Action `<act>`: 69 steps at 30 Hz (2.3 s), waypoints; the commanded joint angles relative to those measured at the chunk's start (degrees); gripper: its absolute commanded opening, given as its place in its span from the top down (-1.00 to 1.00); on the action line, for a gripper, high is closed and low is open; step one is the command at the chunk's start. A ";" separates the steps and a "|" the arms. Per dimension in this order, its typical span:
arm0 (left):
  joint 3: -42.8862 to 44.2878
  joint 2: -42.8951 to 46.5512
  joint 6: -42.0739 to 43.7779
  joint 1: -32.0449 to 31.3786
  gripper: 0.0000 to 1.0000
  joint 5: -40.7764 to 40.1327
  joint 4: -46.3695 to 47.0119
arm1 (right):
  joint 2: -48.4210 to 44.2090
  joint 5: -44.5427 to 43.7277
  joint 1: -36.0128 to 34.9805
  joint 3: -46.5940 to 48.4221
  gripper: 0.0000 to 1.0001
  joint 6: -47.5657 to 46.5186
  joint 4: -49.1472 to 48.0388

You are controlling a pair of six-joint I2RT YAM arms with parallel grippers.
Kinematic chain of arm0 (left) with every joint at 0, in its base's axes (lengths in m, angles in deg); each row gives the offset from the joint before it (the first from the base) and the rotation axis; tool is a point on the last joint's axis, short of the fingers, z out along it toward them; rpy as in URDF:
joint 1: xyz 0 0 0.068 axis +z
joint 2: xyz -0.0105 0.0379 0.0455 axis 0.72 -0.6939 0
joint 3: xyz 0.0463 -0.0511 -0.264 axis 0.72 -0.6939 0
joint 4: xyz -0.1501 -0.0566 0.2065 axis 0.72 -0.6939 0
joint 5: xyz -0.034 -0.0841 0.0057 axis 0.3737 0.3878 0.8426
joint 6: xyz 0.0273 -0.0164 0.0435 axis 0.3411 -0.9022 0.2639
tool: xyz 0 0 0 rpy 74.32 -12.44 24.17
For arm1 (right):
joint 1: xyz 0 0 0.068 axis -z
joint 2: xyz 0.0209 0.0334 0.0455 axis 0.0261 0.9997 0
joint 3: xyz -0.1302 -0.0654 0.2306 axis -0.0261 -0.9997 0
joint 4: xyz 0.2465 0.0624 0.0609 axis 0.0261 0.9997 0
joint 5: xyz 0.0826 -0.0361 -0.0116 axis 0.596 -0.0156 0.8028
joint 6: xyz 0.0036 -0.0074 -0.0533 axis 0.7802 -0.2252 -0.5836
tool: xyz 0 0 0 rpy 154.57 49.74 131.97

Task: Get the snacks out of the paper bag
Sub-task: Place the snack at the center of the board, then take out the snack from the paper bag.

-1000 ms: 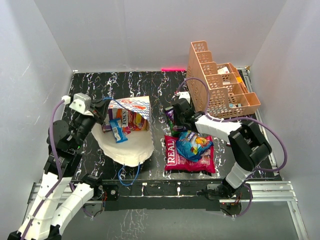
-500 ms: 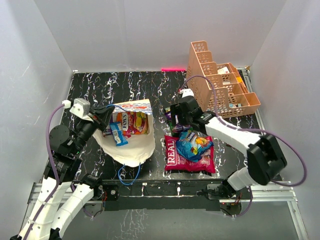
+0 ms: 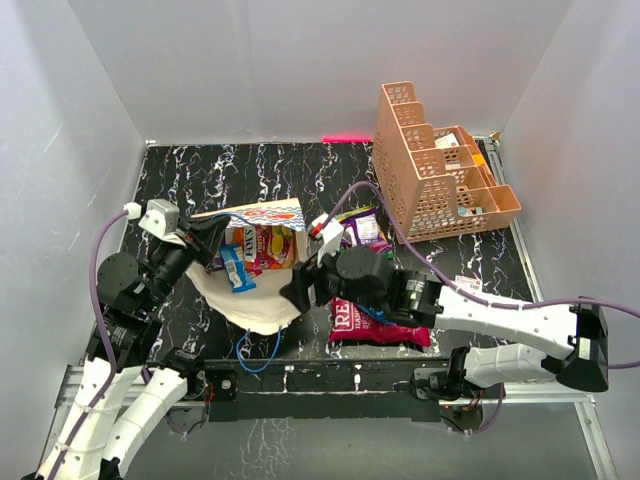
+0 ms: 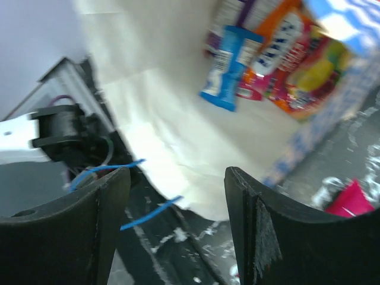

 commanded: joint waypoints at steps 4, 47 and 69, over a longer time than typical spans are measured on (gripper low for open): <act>0.28 1.10 -0.44 -0.17 1.00 1.11 -0.17 | 6.43 -10.52 -11.70 3.95 -0.33 -2.33 -16.48; -1.56 5.67 -7.51 -0.15 1.00 5.50 -0.06 | 55.92 -21.31 -4.11 25.88 -0.42 -5.08 -29.04; -1.27 6.67 -6.77 -0.15 1.00 4.26 -3.01 | 58.73 -19.86 -2.32 31.61 0.24 -3.71 -20.95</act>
